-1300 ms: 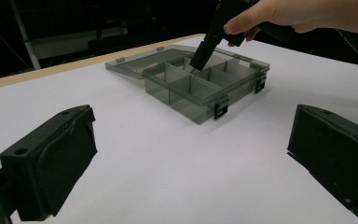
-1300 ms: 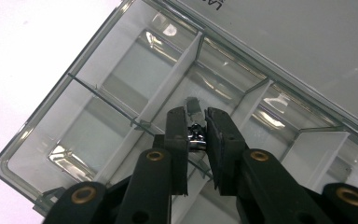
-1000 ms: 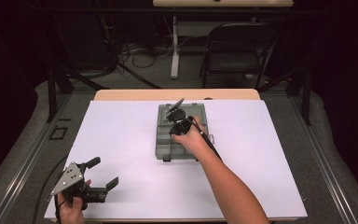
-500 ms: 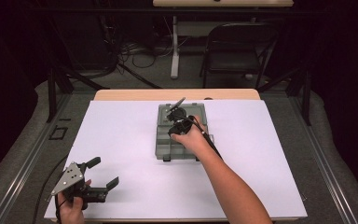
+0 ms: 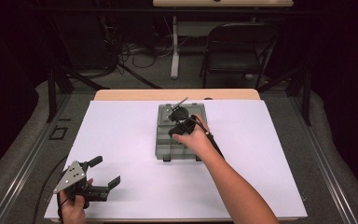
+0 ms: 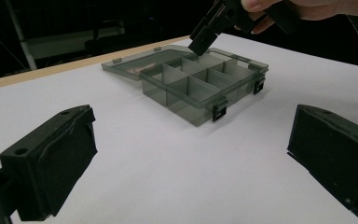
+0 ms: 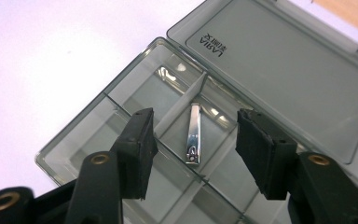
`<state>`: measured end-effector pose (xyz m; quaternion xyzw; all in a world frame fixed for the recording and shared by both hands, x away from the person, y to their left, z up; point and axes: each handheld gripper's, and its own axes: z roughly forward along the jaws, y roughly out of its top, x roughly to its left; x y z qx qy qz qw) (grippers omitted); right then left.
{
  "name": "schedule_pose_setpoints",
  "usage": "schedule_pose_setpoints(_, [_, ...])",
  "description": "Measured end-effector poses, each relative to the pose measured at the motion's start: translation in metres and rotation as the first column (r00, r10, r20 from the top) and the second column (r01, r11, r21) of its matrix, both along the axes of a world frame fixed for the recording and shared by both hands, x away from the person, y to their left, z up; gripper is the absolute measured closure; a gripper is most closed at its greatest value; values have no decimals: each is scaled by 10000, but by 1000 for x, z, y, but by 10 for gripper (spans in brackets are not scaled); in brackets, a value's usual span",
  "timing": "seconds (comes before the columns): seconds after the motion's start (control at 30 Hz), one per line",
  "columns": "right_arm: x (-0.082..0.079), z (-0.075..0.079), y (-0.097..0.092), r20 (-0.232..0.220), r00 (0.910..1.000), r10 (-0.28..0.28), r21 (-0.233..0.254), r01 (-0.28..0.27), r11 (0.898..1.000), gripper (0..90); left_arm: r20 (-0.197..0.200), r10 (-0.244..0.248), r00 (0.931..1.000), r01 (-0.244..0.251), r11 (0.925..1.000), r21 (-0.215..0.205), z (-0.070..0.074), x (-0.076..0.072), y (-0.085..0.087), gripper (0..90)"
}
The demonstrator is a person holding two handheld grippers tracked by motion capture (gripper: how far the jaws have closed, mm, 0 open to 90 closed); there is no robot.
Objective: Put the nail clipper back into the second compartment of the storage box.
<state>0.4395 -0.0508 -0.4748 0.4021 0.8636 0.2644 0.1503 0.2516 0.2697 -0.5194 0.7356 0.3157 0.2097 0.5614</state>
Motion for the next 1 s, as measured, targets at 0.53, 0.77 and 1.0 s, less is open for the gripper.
schedule_pose_setpoints(0.53, [-22, 13, -18, 747, 9965, 371, 595, -416, 9974, 385, -4, -77, 10000, 77, 10000, 39, 0, 0, -2, 10])
schedule_pose_setpoints(0.77, [-35, 17, -26, 869, 9955, 371, 1017, -459, 9938, 299, -7, -78, 10000, 78, 9999, -95, -1, 1, -2, 10])
schedule_pose_setpoints(1.0, [-49, 24, -39, 861, 9947, 569, 1426, -688, 9874, 202, -3, -49, 10000, 49, 10000, 22, 0, 0, -2, 10])
